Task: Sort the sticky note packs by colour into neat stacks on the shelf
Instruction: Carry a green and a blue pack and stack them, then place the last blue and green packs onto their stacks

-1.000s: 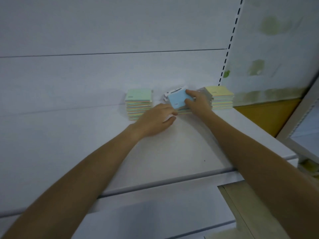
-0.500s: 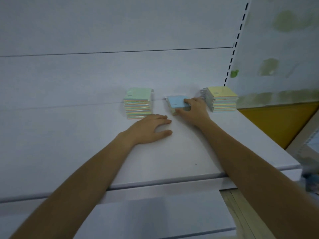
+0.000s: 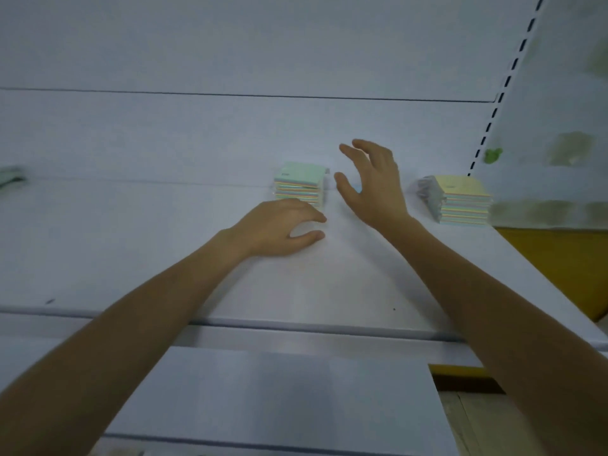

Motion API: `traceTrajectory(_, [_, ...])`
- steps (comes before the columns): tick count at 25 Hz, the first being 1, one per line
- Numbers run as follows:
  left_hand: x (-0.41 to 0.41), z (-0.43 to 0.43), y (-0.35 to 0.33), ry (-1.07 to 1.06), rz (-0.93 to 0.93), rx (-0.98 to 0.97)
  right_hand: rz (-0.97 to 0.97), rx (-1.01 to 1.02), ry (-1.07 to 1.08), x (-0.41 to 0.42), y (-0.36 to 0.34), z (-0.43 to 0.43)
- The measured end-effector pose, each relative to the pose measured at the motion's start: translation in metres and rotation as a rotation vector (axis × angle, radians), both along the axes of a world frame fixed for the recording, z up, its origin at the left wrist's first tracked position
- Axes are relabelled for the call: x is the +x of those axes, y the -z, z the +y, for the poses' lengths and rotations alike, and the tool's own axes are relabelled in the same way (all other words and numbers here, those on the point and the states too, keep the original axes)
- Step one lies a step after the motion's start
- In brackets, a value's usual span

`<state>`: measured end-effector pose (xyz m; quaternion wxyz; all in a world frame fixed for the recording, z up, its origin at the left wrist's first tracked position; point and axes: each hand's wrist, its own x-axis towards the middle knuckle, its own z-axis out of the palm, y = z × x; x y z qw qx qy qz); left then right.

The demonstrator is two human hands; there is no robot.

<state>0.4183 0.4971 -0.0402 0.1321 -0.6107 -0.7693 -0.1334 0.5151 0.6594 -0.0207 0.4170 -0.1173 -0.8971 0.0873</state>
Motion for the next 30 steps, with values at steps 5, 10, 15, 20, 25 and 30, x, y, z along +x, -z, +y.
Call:
traceTrajectory(5, [-0.05,-0.084,-0.006,-0.229,0.043,-0.015,-0.161,0.146,-0.244,-0.065,-0.015,-0.067])
traceTrajectory(10, [-0.117,-0.204,0.001,-0.534,-0.017,-0.018,-0.32,0.158,-0.365,-0.149,-0.004,-0.166])
traceTrajectory(15, [-0.178,-0.315,0.0,-0.712,-0.053,-0.003,-0.454,0.105,-0.417,-0.225,0.009,-0.26])
traceTrajectory(20, [-0.239,-0.401,0.001,-0.824,-0.079,0.043,-0.557,0.039,-0.459,-0.291,0.02,-0.331])
traceTrajectory(25, [-0.306,-0.439,0.003,-0.899,-0.121,0.099,-0.613,-0.068,-0.466,-0.361,0.027,-0.369])
traceTrajectory(30, [-0.373,-0.445,0.001,-0.916,-0.139,0.185,-0.571,-0.237,-0.494,-0.443,0.024,-0.398])
